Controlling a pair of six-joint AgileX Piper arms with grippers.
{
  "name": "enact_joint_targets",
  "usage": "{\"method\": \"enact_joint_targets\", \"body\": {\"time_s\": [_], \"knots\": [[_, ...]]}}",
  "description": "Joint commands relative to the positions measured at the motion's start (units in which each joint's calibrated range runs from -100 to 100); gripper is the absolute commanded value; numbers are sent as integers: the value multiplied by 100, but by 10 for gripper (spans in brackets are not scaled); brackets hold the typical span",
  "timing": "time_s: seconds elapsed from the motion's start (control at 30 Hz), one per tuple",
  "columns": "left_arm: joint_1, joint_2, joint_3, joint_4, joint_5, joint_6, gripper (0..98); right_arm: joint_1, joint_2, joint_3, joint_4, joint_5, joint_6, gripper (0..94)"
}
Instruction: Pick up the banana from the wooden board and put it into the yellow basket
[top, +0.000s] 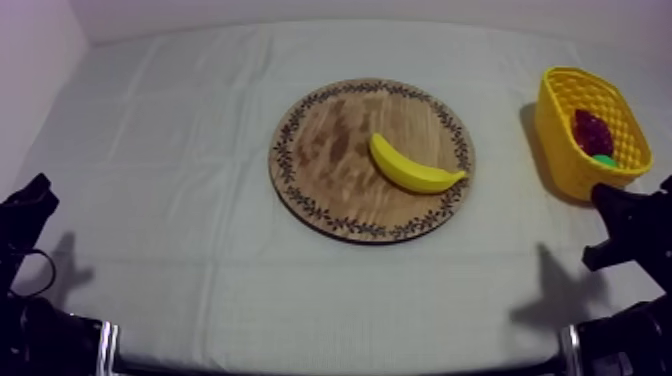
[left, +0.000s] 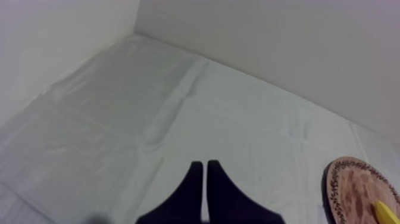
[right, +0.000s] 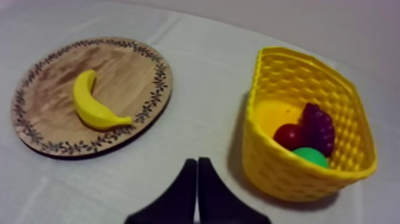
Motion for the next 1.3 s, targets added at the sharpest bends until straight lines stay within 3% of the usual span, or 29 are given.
{"method": "enact_joint_targets", "body": {"time_s": [0.0, 0.2, 0.57, 0.7, 0.87, 1.0, 1.1, 1.27], "knots": [[1, 0, 3, 2, -1, 0, 1, -212, -2, 0, -1, -3, -314, 4], [1, 0, 3, 2, -1, 0, 1, -756, -2, 0, -1, -3, -454, 5], [1, 0, 3, 2, -1, 0, 1, -1221, 6, 0, -1, -3, -411, 7], [1, 0, 3, 2, -1, 0, 1, -1311, 6, -7, -30, -171, -267, 6], [1, 0, 3, 2, -1, 0, 1, -1207, 290, -147, -271, -469, 174, 6], [1, 0, 3, 2, -1, 0, 1, -1262, 980, -700, -288, -505, 243, 6], [1, 0, 3, 2, -1, 0, 1, -1360, 1662, -1463, -170, -203, 99, 6], [1, 0, 3, 2, -1, 0, 1, -1474, 2936, -3120, -2, 842, -64, 6]]}}
